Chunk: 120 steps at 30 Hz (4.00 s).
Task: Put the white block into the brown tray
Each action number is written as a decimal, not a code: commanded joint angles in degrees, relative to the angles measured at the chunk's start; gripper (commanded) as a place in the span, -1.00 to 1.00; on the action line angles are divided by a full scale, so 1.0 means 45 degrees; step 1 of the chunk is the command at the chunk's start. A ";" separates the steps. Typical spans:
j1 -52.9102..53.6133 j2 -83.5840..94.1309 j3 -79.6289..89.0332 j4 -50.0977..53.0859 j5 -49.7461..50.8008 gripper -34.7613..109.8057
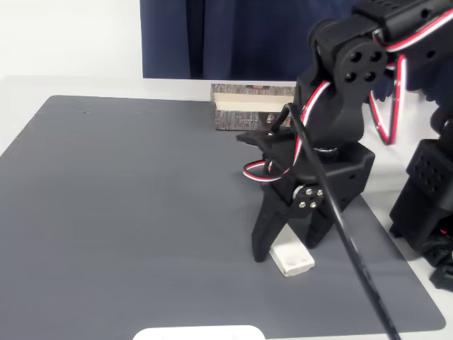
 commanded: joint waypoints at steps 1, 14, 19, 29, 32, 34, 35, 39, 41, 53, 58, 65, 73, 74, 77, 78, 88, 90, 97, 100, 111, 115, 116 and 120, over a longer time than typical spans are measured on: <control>-0.0039 0.0098 0.0000 -0.0137 -0.0039 0.10; -0.0117 0.0137 -0.0098 -0.0449 -0.0391 0.06; -0.0137 0.0176 -0.0137 -0.0449 -0.0391 0.06; -0.0098 0.0234 -0.0176 -0.0449 -0.0293 0.06; -0.0078 0.0234 -0.0176 -0.0449 -0.0273 0.06; -0.0078 0.0234 -0.0195 -0.0449 -0.0254 0.05; -0.0078 0.0234 -0.0195 -0.0449 -0.0254 0.05; -0.0098 0.0254 -0.0195 -0.0449 -0.0273 0.01; -0.0117 0.0254 -0.0156 -0.0449 -0.0273 -0.01; -0.0137 0.0273 -0.0098 -0.0410 -0.0527 -0.03; -0.0117 0.0273 -0.0078 -0.0410 -0.0566 -0.03; -0.0117 0.0352 -0.0059 -0.0391 -0.0684 -0.11; -0.0098 0.0430 0.0000 -0.0371 -0.0625 -0.14; -0.0098 0.0430 0.0000 -0.0371 -0.0625 -0.14; -0.0098 0.0430 0.0000 -0.0371 -0.0625 -0.16; -0.0098 0.0430 0.0000 -0.0371 -0.0625 -0.17; -0.0176 0.0469 -0.0137 -0.0371 -0.0645 -0.26; -0.0254 0.0469 -0.0117 -0.0391 -0.0645 -0.26; -0.0293 0.0508 -0.0078 -0.0352 -0.0625 -0.28; -0.0293 0.0586 -0.0137 -0.0352 -0.0625 -0.31; -0.0586 0.0977 -0.1387 0.0313 -0.0332 -0.43; -0.0605 0.0801 -0.2207 0.0625 -0.0176 -0.45; -0.0625 0.0801 -0.2305 0.0645 0.0000 -0.45; -0.0586 0.0723 -0.2422 0.0645 0.0410 -0.45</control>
